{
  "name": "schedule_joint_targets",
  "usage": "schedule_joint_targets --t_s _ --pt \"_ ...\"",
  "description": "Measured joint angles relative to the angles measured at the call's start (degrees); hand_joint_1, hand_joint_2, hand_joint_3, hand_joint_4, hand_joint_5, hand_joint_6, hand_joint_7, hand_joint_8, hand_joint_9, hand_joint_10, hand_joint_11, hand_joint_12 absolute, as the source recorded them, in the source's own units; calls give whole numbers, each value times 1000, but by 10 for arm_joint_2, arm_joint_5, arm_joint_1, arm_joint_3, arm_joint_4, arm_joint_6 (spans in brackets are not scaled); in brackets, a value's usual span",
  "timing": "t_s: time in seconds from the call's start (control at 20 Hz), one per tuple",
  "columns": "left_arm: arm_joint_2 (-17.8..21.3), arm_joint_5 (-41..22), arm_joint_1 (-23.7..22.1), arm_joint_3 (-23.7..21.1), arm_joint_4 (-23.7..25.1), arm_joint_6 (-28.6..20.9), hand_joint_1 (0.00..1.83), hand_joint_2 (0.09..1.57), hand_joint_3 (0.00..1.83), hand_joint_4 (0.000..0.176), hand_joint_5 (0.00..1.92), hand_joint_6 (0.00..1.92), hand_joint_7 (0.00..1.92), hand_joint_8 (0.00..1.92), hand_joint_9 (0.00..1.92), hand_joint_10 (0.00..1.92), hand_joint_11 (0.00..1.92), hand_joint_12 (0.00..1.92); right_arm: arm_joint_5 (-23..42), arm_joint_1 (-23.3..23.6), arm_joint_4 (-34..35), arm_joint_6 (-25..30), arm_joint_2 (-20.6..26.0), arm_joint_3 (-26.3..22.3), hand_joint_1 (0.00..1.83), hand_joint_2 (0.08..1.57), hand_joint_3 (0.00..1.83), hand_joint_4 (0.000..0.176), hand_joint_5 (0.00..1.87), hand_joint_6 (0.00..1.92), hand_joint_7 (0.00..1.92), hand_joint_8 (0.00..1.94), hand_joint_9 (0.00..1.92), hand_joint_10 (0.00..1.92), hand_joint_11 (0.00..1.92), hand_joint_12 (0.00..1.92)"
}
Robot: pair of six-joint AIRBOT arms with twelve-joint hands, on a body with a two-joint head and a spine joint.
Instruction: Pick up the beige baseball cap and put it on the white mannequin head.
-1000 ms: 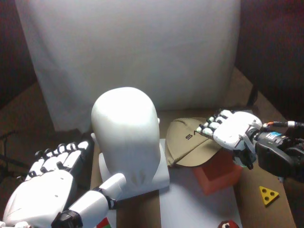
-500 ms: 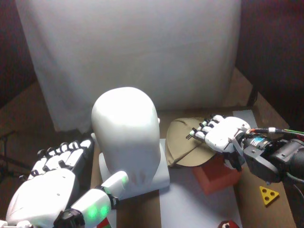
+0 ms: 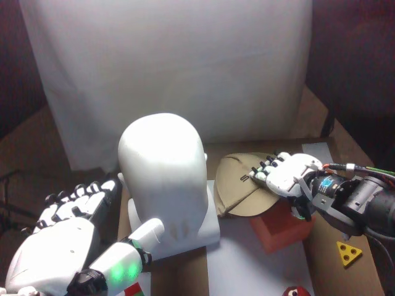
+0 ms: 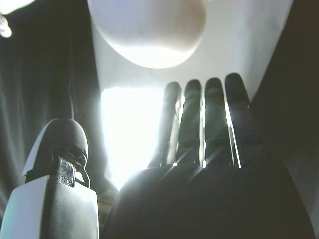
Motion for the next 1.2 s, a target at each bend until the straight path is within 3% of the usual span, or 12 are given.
schedule_joint_targets --t_s 0.4,0.45,0.5,0.6,0.65,0.7,0.75,0.9,0.95,1.0,1.2 --pt "0 -7 0 -1 -12 -15 0 1128 1 0 158 0 153 0 139 1 0 420 0 0 -2 11 0 0 1331 1169 4 0 147 11 175 9 141 6 0 573" --pt "0 -8 0 -2 -12 -15 0 1128 1 0 158 0 152 0 139 1 0 418 0 0 -2 11 0 0 1312 1171 3 0 193 16 233 15 183 13 0 629" --pt "0 -9 0 -2 -11 -15 0 1129 1 0 158 0 151 0 139 1 0 417 0 0 -4 11 0 0 1282 1181 5 0 268 15 334 10 283 20 0 812" --pt "0 -10 0 -2 -12 -15 0 1131 2 0 157 0 150 0 139 1 0 416 5 0 -4 12 1 0 1315 1188 2 0 529 27 620 19 615 68 161 1146" --pt "0 -12 0 -2 -12 -18 0 1136 4 0 157 0 150 0 139 1 0 415 9 0 -4 12 1 0 1660 1160 0 0 691 48 807 58 673 1015 503 1703" --pt "0 -13 0 -2 -12 -21 0 1139 5 0 157 0 150 0 139 1 0 414 12 0 -4 13 1 0 1511 1191 3 0 642 945 814 946 749 1294 682 1781" --pt "0 -16 1 -3 -12 -22 0 1141 6 0 156 0 149 0 135 0 0 413 15 0 -5 13 1 0 1479 1200 2 0 677 1043 812 1143 729 1403 714 1823" --pt "0 -24 5 -9 -16 -26 0 1142 5 0 159 1 145 0 129 0 0 412 17 0 -4 13 2 0 1390 1166 0 0 798 977 919 1096 817 1460 845 1668" --pt "0 -26 5 -9 -17 -26 0 1143 5 0 163 3 147 1 129 0 0 412 12 0 -5 12 3 0 1375 1140 0 0 829 1014 996 945 876 1402 897 1564" --pt "0 -28 5 -9 -17 -27 0 1144 4 0 169 3 156 3 135 2 0 433 9 0 -5 13 2 0 1374 1138 0 0 824 1028 1002 930 881 1393 876 1539" --pt "0 -29 5 -9 -16 -31 0 1149 3 0 147 0 153 0 136 1 0 421 18 0 -6 0 6 0 1484 1120 0 0 858 937 988 851 910 1202 833 1663"
